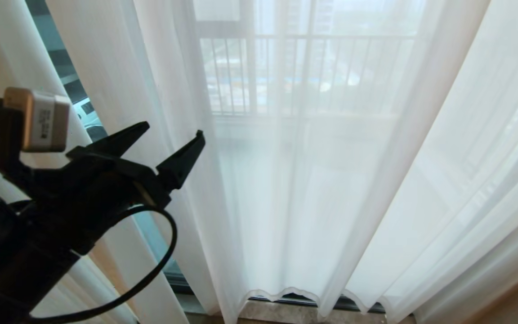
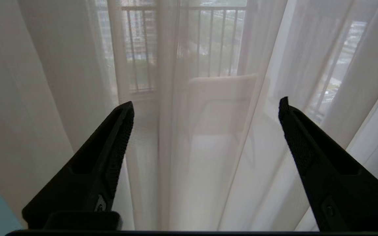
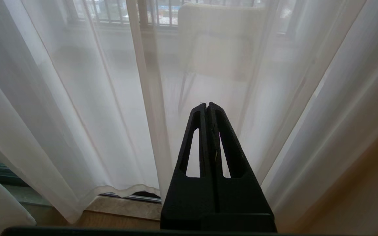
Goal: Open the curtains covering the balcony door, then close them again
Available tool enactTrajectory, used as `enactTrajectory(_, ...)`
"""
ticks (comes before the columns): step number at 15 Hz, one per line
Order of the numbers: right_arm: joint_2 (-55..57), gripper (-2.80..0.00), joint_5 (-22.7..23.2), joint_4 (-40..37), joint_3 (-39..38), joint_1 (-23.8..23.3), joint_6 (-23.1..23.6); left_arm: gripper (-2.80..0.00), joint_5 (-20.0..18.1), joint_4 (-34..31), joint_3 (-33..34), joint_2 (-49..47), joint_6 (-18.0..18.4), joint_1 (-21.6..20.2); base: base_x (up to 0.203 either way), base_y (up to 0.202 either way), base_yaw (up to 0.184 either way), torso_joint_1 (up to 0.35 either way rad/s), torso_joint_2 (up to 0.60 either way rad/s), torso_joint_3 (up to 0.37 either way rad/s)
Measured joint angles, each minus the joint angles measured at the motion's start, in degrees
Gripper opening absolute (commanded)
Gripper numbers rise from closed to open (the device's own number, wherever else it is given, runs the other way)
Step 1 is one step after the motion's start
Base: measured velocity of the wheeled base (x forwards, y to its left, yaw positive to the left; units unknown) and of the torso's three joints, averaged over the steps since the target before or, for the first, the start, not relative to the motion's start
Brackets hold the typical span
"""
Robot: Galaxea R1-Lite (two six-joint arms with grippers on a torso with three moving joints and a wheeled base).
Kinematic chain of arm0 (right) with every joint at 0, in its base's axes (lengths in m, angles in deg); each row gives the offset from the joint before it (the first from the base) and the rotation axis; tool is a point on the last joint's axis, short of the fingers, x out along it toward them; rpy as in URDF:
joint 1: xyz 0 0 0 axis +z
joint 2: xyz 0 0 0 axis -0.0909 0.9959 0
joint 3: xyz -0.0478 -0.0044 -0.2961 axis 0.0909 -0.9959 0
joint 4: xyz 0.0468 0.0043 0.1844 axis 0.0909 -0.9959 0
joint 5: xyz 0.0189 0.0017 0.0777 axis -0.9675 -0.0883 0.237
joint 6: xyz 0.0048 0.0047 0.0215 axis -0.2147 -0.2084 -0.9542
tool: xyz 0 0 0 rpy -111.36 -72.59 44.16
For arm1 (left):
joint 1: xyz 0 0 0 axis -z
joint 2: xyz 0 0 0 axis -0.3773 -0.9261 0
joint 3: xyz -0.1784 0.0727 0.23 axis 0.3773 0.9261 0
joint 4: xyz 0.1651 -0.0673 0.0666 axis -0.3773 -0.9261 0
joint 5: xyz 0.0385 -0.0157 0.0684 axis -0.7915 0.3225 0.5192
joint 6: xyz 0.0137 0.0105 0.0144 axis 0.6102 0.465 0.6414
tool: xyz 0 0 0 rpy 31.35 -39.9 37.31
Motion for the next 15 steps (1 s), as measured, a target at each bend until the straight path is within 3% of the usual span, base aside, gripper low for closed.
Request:
enactTrajectory(4,0.0,-2.8,0.0,0.0,0.0,0.0,0.0,-2.8,-3.6,-0.1,6.9,7.1,0.6,-5.2,0.0,0.0,0.0,0.0,0.0,0.0)
enactTrajectory(10,0.0,-2.8,0.0,0.0,0.0,0.0,0.0,-2.8,-11.6,-0.2,14.9,15.2,8.0,-13.6,0.0,0.0,0.0,0.0,0.0,0.0)
enactTrajectory(15,0.0,-2.8,0.0,0.0,0.0,0.0,0.0,-2.8,-15.5,-0.5,18.9,23.6,10.3,-25.0,0.0,0.0,0.0,0.0,0.0,0.0)
